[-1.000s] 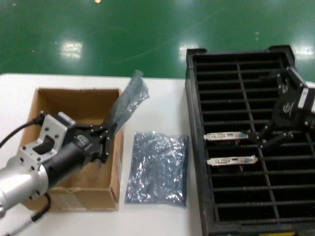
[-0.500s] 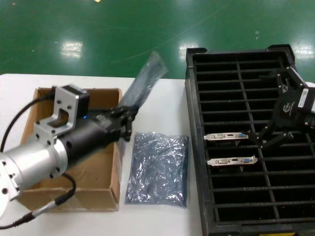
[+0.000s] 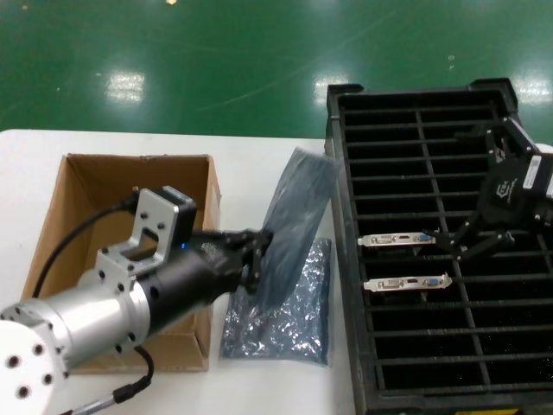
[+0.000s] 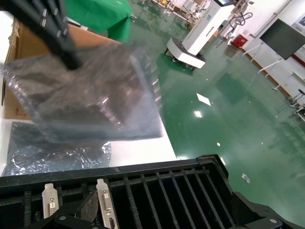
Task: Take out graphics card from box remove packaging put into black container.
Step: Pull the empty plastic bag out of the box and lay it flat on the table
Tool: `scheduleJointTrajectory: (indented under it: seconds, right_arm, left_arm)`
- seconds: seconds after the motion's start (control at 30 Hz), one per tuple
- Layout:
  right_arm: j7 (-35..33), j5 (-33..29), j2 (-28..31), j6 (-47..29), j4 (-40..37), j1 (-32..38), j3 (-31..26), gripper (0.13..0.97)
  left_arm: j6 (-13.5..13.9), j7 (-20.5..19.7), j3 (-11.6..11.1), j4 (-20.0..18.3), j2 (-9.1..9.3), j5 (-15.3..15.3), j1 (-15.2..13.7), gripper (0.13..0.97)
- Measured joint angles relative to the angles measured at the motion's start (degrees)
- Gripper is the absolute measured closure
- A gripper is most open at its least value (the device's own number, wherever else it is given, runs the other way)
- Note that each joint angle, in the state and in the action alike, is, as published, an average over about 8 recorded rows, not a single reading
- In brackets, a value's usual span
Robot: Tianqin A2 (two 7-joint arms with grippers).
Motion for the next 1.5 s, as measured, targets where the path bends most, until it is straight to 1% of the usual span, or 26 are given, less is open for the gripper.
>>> scheduleJointTrajectory:
  seconds: [0.13,0.2,0.37,0.53,0.6,0.77,0.87,0.9,0.93,1.03,1.1,1.17,1.2,1.23,1.3,1.37,1.47,1.5]
  right_arm:
    - [0.00,0.00,0.00,0.00,0.00,0.00,0.00,0.129]
    - [0.00,0.00,0.00,0.00,0.00,0.00,0.00,0.129]
    - [0.00,0.00,0.00,0.00,0.00,0.00,0.00,0.129]
    - [0.00,0.00,0.00,0.00,0.00,0.00,0.00,0.129]
    - [0.00,0.00,0.00,0.00,0.00,0.00,0.00,0.129]
    - [0.00,0.00,0.00,0.00,0.00,0.00,0.00,0.129]
    - [0.00,0.00,0.00,0.00,0.00,0.00,0.00,0.129]
    - [0.00,0.00,0.00,0.00,0.00,0.00,0.00,0.129]
    - [0.00,0.00,0.00,0.00,0.00,0.00,0.00,0.129]
    - [0.00,0.00,0.00,0.00,0.00,0.00,0.00,0.129]
    - [0.00,0.00,0.00,0.00,0.00,0.00,0.00,0.129]
    - [0.00,0.00,0.00,0.00,0.00,0.00,0.00,0.129]
    - [0.00,0.00,0.00,0.00,0.00,0.00,0.00,0.129]
    - [0.00,0.00,0.00,0.00,0.00,0.00,0.00,0.129]
    - [0.00,0.00,0.00,0.00,0.00,0.00,0.00,0.129]
    - [0.00,0.01,-0.01,0.03,0.00,-0.02,0.00,0.129]
    - [-0.03,0.23,-0.18,0.51,0.11,-0.43,0.13,0.129]
    - [-0.05,0.35,-0.28,0.79,0.17,-0.66,0.21,0.129]
  left_arm:
    - [-1.75,0.15,1.36,3.05,-0.21,2.98,0.13,0.957]
    - [-2.70,0.21,1.85,4.67,-0.20,3.91,-0.18,0.957]
    - [-4.87,0.28,2.86,8.10,0.31,4.73,-1.41,0.942]
    - [-6.43,-0.14,3.56,10.57,1.21,5.05,-2.72,0.933]
    - [-7.09,-0.40,3.58,11.58,1.51,5.31,-3.08,0.933]
    - [-9.33,-0.36,3.06,14.47,1.86,6.26,-3.37,0.877]
    - [-10.82,0.24,2.44,15.76,1.58,6.54,-3.44,0.843]
    - [-11.27,0.52,2.18,15.92,1.37,6.45,-3.50,0.843]
    - [-11.70,0.84,1.90,15.93,1.11,6.23,-3.59,0.824]
    - [-13.02,2.35,1.03,14.65,-0.16,4.55,-3.91,0.765]
    - [-14.38,4.33,0.55,12.65,-1.41,2.60,-3.92,0.726]
    - [-16.51,7.27,0.02,9.82,-2.79,0.52,-3.59,0.687]
    - [-17.83,9.05,-0.31,8.20,-3.48,-0.37,-3.28,0.687]
    - [-19.25,10.94,-0.71,6.54,-4.12,-1.09,-2.89,0.660]
    - [-22.21,14.90,-1.72,3.35,-5.24,-1.81,-1.87,0.606]
    - [-24.86,18.52,-2.88,0.74,-6.09,-1.78,-0.80,0.552]
    - [-27.19,21.70,-3.89,-1.03,-6.70,-1.77,0.35,0.471]
    - [-27.69,22.33,-4.01,-1.18,-6.81,-1.97,0.62,0.471]
